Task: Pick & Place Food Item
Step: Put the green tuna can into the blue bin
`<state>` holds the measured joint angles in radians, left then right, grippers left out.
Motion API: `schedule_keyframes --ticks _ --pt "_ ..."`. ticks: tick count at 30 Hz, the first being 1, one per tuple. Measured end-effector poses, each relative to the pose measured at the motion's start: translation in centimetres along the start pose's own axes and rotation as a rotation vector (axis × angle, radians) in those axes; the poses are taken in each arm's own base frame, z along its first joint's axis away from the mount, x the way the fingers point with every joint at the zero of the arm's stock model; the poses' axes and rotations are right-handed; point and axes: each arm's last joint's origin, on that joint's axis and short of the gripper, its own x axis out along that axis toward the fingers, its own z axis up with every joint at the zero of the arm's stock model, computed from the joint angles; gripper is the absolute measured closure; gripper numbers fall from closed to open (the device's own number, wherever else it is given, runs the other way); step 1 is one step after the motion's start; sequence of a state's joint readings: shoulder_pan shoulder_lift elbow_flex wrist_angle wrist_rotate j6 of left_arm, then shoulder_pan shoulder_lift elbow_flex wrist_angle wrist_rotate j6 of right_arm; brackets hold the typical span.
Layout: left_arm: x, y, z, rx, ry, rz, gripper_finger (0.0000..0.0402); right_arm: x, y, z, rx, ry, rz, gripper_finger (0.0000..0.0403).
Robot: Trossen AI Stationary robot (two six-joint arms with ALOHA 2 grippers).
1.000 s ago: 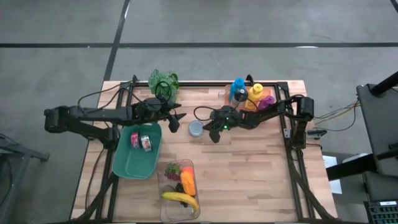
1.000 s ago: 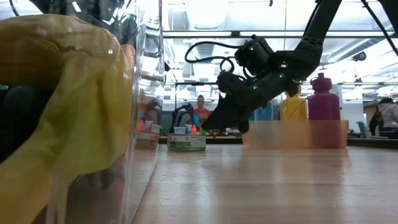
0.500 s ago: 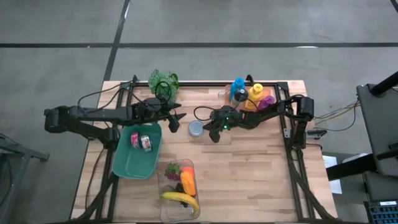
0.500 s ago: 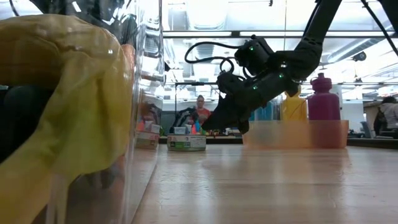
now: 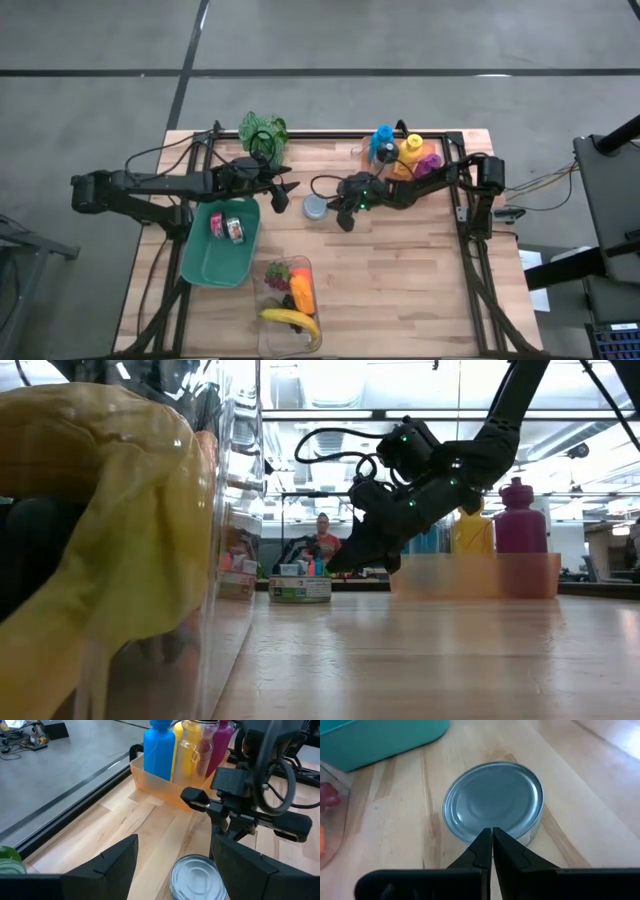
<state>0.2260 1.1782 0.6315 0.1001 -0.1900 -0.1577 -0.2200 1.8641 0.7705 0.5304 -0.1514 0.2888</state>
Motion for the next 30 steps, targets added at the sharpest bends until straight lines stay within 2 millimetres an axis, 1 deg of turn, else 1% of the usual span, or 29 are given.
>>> schedule_keyframes --ticks 5,13,23,27,30 --pt "0.0 0.0 0.0 0.0 0.0 0.0 0.0142 0.1 0.2 0.1 -0.016 -0.022 -0.056 0.0391" --pt "0.0 0.0 0.0 0.0 0.0 0.0 0.0142 0.2 0.2 -0.1 -0.019 -0.003 -0.028 0.0391" --pt "0.0 0.0 0.0 0.0 0.0 0.0 0.0142 1.6 -0.2 -0.9 -0.006 0.028 -0.007 0.0391" --pt "0.0 0.0 0.0 0.0 0.0 0.0 0.0142 1.4 -0.1 -0.8 -0.003 0.045 0.008 0.0391" --pt "0.0 0.0 0.0 0.0 0.0 0.0 0.0142 0.9 -0.1 -1.1 0.012 0.116 -0.011 0.0391"
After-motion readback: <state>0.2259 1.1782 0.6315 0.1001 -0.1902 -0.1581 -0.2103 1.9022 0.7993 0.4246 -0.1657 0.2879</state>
